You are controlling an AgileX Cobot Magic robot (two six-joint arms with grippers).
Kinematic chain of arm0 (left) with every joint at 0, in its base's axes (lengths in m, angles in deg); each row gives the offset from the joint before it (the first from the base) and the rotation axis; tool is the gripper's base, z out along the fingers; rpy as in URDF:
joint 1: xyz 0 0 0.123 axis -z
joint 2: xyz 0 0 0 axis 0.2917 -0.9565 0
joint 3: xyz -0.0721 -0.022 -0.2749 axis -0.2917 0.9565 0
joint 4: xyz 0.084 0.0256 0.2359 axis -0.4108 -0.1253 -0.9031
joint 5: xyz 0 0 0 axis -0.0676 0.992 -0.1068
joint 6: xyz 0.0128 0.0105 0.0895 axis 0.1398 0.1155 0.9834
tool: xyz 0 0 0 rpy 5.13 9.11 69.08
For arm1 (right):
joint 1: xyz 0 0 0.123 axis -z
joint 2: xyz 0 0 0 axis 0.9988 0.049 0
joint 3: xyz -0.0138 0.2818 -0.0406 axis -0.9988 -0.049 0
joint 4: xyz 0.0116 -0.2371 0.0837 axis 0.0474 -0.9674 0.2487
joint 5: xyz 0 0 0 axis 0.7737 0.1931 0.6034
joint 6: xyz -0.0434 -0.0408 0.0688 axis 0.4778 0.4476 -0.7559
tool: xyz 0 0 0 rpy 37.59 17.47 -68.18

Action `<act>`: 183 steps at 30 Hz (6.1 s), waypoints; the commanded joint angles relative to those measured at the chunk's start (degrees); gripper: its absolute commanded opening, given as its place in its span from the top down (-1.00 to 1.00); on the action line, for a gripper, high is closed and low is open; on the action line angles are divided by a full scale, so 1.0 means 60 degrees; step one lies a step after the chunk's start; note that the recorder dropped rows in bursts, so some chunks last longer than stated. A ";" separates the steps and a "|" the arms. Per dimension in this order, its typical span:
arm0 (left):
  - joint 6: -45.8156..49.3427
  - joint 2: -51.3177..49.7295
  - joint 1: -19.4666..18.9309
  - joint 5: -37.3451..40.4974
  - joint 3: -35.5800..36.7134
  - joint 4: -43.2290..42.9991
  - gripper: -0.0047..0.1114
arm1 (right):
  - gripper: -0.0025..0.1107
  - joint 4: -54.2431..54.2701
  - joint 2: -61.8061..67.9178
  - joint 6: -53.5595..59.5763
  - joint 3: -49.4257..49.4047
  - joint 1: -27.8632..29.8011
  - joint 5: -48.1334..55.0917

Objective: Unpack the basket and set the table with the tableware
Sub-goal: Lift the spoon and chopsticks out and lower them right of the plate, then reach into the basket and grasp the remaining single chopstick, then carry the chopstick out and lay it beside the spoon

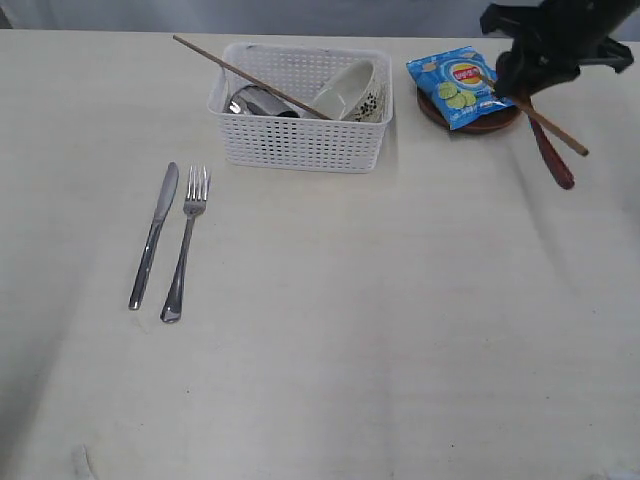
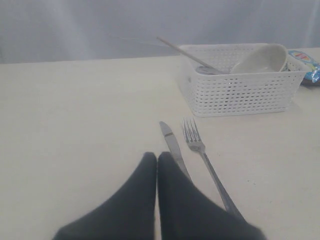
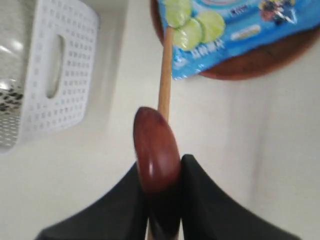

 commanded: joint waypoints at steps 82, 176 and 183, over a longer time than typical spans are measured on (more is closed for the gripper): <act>-0.0028 0.0031 0.0055 -0.0016 0.0031 -0.0006 0.92 | -0.05 0.6607 0.5734 1.0728 0.6305 -0.3309 -0.1126; -0.0008 0.0031 0.0055 -0.0016 0.0031 -0.0023 0.92 | 0.96 -0.1808 0.0958 -0.1745 -0.3871 0.1011 -0.3760; -0.0008 0.0031 0.0055 -0.0016 0.0031 -0.0023 0.92 | 0.92 -0.1754 0.0357 -0.1647 -0.3763 0.1011 -0.3535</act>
